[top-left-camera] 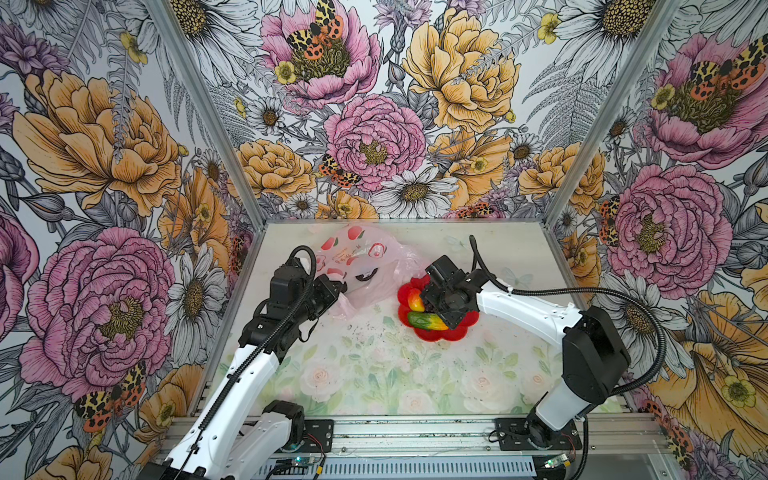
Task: Place the fruits into the plastic bag
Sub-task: 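Position the right gripper over the green-yellow papaya at the plate's edge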
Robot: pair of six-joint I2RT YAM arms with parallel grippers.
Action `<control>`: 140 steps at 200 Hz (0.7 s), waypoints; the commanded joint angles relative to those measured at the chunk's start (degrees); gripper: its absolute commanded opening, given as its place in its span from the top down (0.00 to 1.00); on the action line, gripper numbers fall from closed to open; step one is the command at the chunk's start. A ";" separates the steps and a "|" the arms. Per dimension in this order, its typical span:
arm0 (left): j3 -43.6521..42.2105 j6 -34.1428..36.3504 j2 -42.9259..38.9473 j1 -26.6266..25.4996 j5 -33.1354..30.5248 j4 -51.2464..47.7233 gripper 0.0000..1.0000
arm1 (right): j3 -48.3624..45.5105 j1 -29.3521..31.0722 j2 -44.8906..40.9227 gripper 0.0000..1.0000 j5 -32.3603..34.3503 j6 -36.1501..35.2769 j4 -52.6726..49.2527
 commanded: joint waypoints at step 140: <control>0.58 1.85 -1.85 -0.22 -1.47 -1.80 1.00 | 17.00 0.81 1.40 0.01 -1.29 -65.53 -23.19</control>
